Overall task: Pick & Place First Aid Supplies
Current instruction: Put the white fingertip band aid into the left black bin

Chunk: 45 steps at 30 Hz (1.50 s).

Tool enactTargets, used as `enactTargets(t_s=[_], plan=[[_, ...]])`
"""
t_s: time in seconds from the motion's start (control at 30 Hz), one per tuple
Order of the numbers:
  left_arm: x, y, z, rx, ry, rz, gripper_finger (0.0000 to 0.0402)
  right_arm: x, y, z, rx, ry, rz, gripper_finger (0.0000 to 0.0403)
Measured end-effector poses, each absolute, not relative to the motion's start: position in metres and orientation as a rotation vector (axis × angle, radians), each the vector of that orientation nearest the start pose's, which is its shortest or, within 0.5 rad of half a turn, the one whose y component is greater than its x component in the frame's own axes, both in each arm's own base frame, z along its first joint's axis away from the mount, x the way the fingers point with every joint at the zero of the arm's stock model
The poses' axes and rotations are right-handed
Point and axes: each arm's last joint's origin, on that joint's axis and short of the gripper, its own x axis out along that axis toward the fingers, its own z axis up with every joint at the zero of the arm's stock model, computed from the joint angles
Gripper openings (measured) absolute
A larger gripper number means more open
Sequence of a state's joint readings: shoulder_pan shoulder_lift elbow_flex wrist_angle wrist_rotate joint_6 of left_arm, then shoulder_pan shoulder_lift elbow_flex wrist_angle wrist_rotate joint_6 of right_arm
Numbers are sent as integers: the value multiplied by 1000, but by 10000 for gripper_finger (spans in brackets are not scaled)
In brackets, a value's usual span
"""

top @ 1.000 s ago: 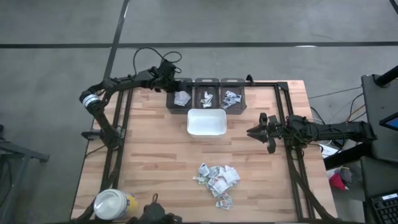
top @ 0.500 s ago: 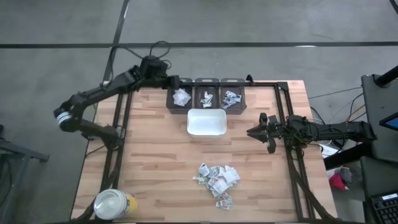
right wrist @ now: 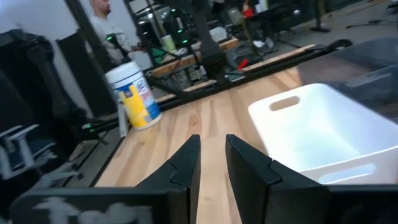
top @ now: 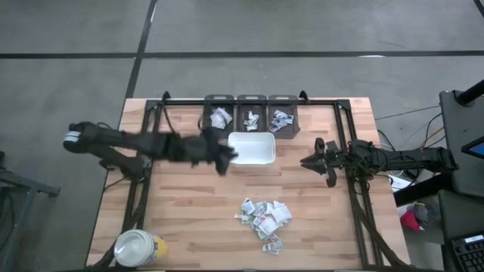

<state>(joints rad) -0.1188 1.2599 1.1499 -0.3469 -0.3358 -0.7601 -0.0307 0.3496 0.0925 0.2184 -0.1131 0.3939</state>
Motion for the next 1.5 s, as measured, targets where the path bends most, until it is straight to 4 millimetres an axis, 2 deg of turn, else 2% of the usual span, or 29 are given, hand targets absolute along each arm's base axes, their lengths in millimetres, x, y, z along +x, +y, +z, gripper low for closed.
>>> enactTargets(t_s=[0.13,0.27,0.47,0.67,0.93,1.1,1.33,1.5], plan=[[285,-69,333,-595,318,365,145,120,2,186,410,71,142,67],[303,-106,312,-566,318,300,145,120,2,186,454,77,147,63],[338,-143,272,-406,425,211,145,120,2,185,458,79,149,69],[372,-166,248,-216,560,86,145,120,2,185,458,80,148,79],[413,-165,234,32,738,77,145,120,2,185,458,78,143,84],[433,-156,227,119,782,-27,145,120,2,185,460,83,141,77],[441,-147,217,163,823,-164,145,120,2,181,463,124,131,68],[442,-147,217,242,806,-212,145,120,2,177,467,160,122,72]])
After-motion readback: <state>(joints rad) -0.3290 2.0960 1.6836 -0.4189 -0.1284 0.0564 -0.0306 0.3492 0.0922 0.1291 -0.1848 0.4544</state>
